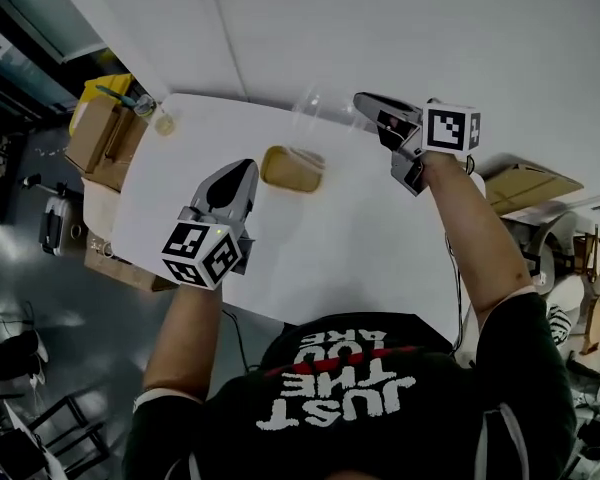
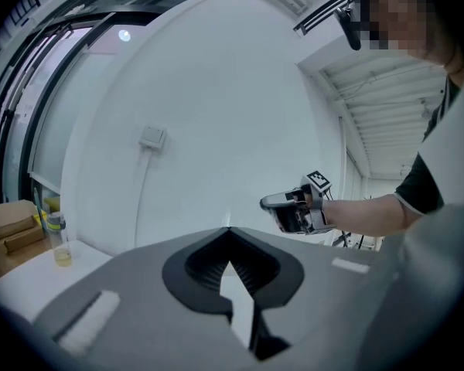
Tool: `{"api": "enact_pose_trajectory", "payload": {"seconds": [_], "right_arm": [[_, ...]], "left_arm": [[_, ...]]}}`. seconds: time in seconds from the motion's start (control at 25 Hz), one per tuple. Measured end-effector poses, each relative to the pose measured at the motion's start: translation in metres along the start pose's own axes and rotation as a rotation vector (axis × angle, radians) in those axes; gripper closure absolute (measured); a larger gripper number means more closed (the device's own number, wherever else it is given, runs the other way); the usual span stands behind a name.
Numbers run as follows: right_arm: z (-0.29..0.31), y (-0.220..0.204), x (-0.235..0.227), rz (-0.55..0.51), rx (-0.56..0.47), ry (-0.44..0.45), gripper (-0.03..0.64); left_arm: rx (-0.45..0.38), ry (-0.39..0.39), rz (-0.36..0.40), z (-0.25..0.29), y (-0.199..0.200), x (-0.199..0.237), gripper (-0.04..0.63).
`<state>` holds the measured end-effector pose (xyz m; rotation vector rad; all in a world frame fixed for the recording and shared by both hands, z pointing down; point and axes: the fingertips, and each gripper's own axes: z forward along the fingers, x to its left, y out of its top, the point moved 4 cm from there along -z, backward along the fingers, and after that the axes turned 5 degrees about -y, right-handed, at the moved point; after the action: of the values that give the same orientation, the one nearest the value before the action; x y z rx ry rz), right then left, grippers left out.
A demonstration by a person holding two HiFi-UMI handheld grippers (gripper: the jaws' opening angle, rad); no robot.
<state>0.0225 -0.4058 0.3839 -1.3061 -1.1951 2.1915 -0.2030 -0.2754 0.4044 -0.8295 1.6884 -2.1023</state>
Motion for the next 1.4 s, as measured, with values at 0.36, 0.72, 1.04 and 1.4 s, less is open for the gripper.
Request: {"api": "enact_pose_trajectory", "payload": {"seconds": [0.36,0.72,1.04,1.4], "right_arm": [[-0.053,0.042,0.048,-0.123,-0.101,-0.043,0.581],[-0.122,0.090,0.102,-0.326,-0.199,-0.118,0.581],[-0.179,0.125,0.150,-0.516,-0.289,-0.174,0.581],[-0.214,0.150,0.199,-0.656,-0.379,-0.214,0.581]], "left_arm": [[-0.067,0.007,0.082,-0.012,0.065,-0.036,0.588],[-0.141,0.003,0.139,-0.021,0.129,-0.085,0.588],[-0.201,0.002,0.226,-0.028,0.185,-0.131,0.588],[-0.247,0.015,0.264,-0.050,0.235,-0.154,0.588]]}}
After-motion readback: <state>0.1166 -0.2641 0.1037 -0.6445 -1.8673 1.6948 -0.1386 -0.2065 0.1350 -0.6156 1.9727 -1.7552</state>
